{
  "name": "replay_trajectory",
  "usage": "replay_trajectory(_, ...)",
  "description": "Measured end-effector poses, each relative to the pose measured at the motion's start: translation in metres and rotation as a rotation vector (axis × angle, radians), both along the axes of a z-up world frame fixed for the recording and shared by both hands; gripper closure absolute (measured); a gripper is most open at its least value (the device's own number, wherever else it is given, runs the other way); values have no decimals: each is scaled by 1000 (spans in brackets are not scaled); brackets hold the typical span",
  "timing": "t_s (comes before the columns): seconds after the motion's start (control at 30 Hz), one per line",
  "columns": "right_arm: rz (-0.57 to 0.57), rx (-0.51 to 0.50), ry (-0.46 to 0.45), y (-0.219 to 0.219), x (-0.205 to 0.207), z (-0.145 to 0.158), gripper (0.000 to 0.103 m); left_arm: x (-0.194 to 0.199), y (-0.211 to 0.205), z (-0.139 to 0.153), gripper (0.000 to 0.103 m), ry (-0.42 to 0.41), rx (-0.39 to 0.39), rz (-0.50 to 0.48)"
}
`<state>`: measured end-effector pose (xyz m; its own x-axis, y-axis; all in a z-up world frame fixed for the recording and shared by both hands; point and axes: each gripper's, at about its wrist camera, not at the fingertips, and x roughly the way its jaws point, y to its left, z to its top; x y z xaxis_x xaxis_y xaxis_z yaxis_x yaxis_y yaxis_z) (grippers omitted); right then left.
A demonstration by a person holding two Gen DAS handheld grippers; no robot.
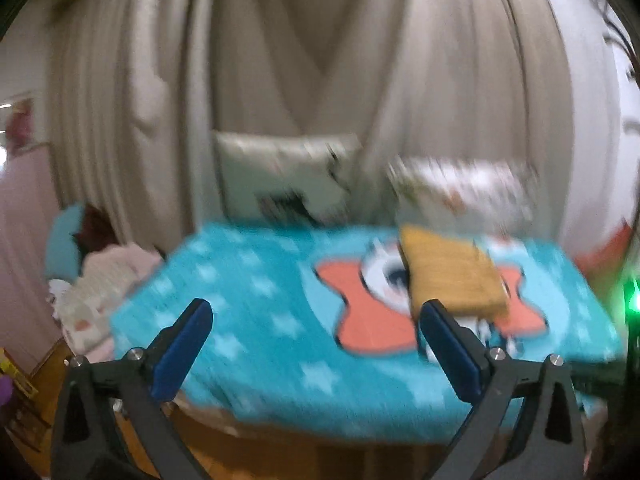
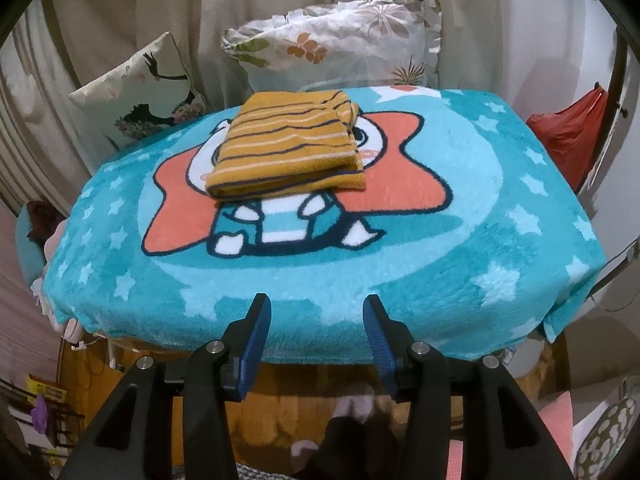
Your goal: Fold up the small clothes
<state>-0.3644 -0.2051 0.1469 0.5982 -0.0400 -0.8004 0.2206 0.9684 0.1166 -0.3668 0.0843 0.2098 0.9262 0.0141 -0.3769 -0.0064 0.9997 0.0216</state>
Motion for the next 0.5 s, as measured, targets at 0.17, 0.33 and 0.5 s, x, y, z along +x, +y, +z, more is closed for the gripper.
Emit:
replay_trajectory(0.17, -7, -13, -31, 3, -7, 11, 51, -10, 16, 28, 0, -95, -69, 31)
replay_trajectory(0.33, -11, -37, -74, 8, -12, 24, 48, 0, 8, 49, 0, -21, -70, -87)
replay_trajectory(0.5, -27, -54, -99, 7, -15, 35, 46, -11, -19, 66, 0, -92, -41, -111)
